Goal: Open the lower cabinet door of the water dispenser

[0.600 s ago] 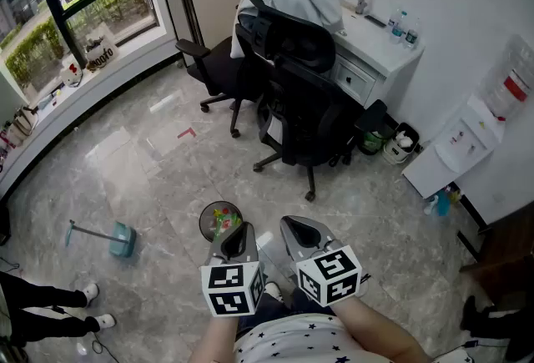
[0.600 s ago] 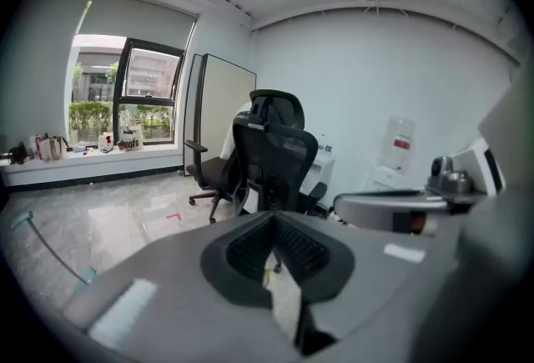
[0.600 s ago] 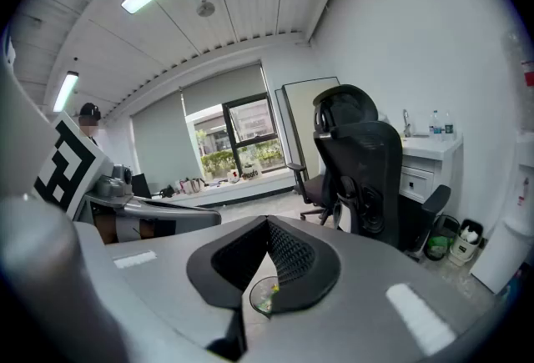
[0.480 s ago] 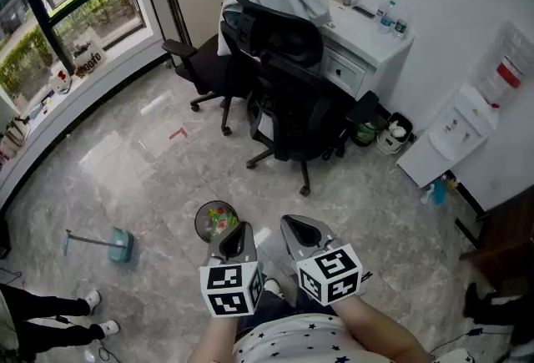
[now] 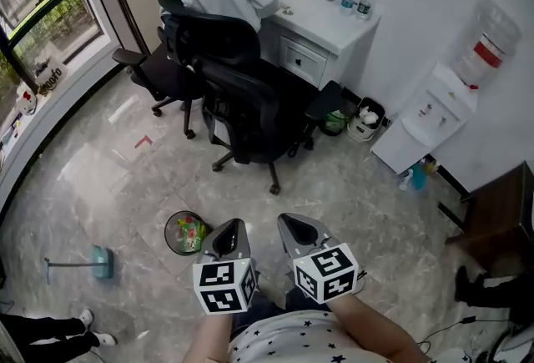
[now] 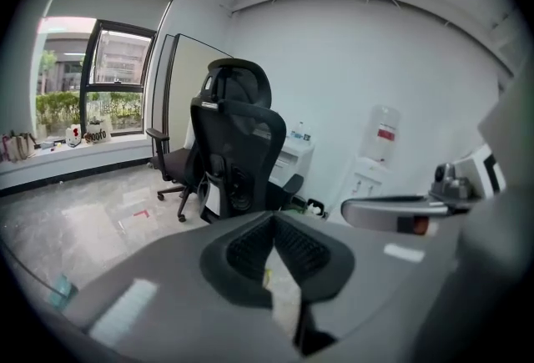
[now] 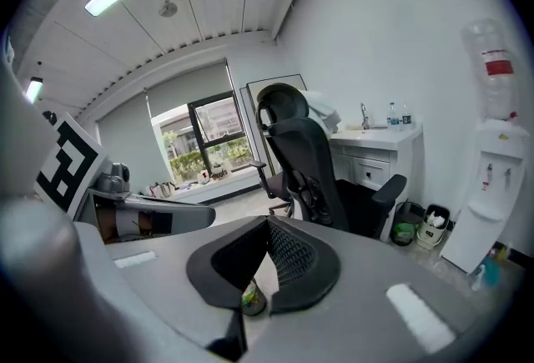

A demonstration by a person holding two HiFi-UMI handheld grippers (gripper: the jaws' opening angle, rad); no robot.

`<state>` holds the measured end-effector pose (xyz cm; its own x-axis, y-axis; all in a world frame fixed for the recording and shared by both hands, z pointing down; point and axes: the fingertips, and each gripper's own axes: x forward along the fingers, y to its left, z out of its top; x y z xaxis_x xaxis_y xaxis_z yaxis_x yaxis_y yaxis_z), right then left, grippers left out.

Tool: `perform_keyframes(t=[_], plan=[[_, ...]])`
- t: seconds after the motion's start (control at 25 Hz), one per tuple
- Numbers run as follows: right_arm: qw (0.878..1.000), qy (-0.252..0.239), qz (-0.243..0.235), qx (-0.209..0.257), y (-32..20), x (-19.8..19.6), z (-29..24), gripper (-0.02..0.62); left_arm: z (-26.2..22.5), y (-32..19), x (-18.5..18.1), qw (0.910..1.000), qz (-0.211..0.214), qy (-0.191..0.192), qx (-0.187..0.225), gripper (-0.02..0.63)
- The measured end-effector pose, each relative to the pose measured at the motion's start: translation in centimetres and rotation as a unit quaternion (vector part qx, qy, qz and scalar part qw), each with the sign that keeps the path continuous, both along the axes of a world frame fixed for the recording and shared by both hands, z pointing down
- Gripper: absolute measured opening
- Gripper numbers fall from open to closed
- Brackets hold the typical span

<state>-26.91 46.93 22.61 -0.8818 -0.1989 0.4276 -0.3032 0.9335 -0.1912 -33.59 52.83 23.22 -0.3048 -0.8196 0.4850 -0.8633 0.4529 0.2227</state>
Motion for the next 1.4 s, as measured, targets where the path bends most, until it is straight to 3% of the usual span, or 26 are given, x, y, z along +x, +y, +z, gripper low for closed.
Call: perform_keyframes(t=[0.48, 0.68, 0.96, 1.4], plan=[[0.999, 0.01, 0.043, 0.003, -21.2, 7.5, -1.7, -0.008, -1.3, -21.5, 7.1, 0.9992, 0.039, 0.012, -0.006, 0.005], [0.995, 0.01, 0.099, -0.019, -31.3, 13.2, -3.2, -0.008, -3.3, -32.6, 12.6, 0.9947, 0.099, -0.001, -0.029, 0.005], [0.975, 0.018, 0.218, -0.041, -40.4, 21.7, -1.3, -0.008, -1.5, -42.4, 19.7, 0.9796, 0.194, -0.002, -0.051, 0.005], [0.924, 0.046, 0.366, -0.099, -53.6, 32.6, 5.5, -0.008, 4.9, -59.3, 29.9, 0.9395, 0.331, 0.012, -0.088, 0.005]])
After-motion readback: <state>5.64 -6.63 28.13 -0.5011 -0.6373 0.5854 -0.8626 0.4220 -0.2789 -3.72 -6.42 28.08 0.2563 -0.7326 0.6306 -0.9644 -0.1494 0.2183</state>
